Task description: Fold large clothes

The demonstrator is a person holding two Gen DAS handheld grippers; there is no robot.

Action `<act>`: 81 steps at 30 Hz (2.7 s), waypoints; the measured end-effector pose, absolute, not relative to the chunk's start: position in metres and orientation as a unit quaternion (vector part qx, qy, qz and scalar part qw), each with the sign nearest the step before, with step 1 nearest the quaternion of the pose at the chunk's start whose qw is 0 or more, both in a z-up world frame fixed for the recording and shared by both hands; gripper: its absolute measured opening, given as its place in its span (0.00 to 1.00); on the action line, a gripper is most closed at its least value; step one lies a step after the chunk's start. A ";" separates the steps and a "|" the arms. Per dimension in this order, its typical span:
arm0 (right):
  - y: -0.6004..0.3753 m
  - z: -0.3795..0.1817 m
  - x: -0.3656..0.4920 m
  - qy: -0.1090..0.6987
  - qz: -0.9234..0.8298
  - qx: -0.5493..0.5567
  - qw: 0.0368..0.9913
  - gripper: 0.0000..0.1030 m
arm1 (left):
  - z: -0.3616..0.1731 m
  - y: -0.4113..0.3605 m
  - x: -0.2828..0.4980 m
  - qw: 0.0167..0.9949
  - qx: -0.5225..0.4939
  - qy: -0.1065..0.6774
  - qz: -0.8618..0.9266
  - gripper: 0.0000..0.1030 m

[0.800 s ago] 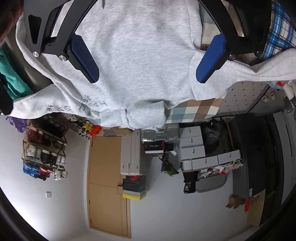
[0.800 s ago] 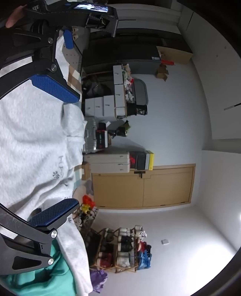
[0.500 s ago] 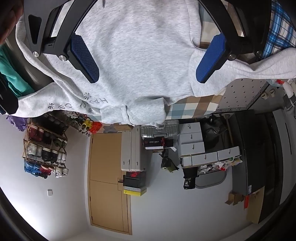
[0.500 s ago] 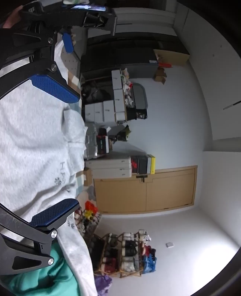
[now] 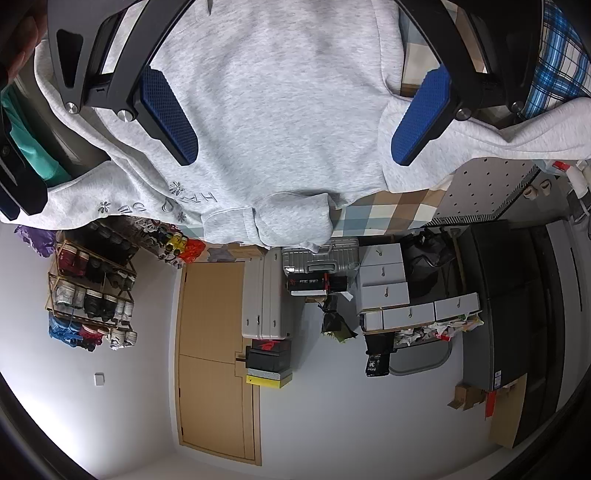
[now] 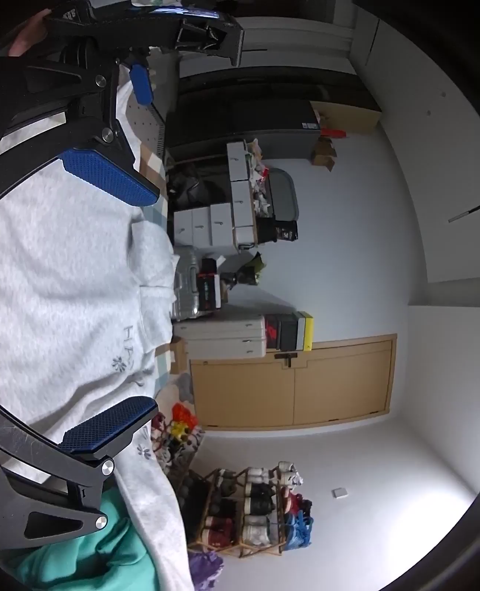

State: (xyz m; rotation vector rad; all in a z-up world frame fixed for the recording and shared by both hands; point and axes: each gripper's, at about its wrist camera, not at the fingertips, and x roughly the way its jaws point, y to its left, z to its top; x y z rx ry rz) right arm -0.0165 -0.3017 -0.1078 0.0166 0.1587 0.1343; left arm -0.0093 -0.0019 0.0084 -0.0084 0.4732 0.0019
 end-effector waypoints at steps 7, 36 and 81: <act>-0.302 -0.110 -0.015 0.080 0.065 0.014 0.995 1.00 | 0.007 -0.003 -0.010 0.973 -0.003 0.233 0.001 0.99; -0.304 -0.112 -0.011 0.089 0.062 0.018 0.994 1.00 | 0.006 -0.005 -0.011 0.973 -0.001 0.231 0.003 0.99; -0.638 -0.074 0.013 0.236 -0.197 0.193 0.932 1.00 | -0.004 -0.033 -0.004 0.963 0.012 0.267 -0.042 0.99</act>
